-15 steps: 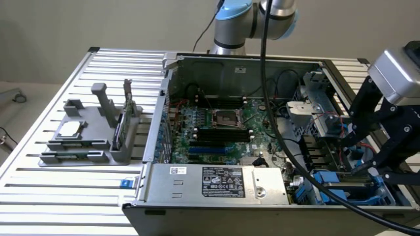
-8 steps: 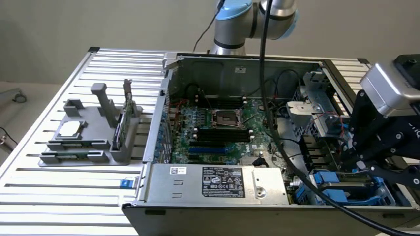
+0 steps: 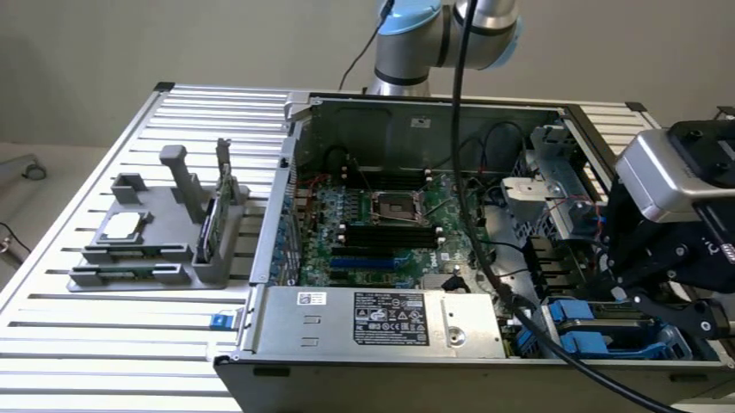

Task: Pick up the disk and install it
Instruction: 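Insert the second disk wire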

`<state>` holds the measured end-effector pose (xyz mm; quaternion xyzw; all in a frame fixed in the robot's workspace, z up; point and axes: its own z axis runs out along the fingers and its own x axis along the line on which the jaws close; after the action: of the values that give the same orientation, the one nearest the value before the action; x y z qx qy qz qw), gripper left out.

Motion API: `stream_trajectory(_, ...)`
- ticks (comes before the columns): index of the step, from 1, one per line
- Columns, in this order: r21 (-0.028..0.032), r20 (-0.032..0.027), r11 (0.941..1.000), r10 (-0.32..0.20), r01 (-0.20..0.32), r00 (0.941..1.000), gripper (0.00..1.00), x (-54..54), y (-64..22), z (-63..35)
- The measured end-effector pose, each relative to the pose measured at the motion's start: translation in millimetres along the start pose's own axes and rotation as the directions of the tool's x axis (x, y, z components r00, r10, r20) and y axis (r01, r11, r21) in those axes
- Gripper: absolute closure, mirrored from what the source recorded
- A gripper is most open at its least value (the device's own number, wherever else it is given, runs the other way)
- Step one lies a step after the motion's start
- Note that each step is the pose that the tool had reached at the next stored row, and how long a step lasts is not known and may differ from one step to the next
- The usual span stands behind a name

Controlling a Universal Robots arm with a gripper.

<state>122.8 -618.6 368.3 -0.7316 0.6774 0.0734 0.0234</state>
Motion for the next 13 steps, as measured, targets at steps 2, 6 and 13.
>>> stream_trajectory(2, -0.0003, 0.0000, 1.0000, -0.002, 0.002, 1.0000, 0.89, -1.0, -0.4, 3.8)
stream_trajectory(6, -0.0007, -0.0004, 1.0000, -0.006, 0.006, 1.0000, 0.89, -3.9, -1.7, 11.5)
stream_trajectory(13, -0.0006, -0.0010, 0.9999, -0.011, 0.011, 0.9999, 0.89, -7.3, -5.7, 24.6)
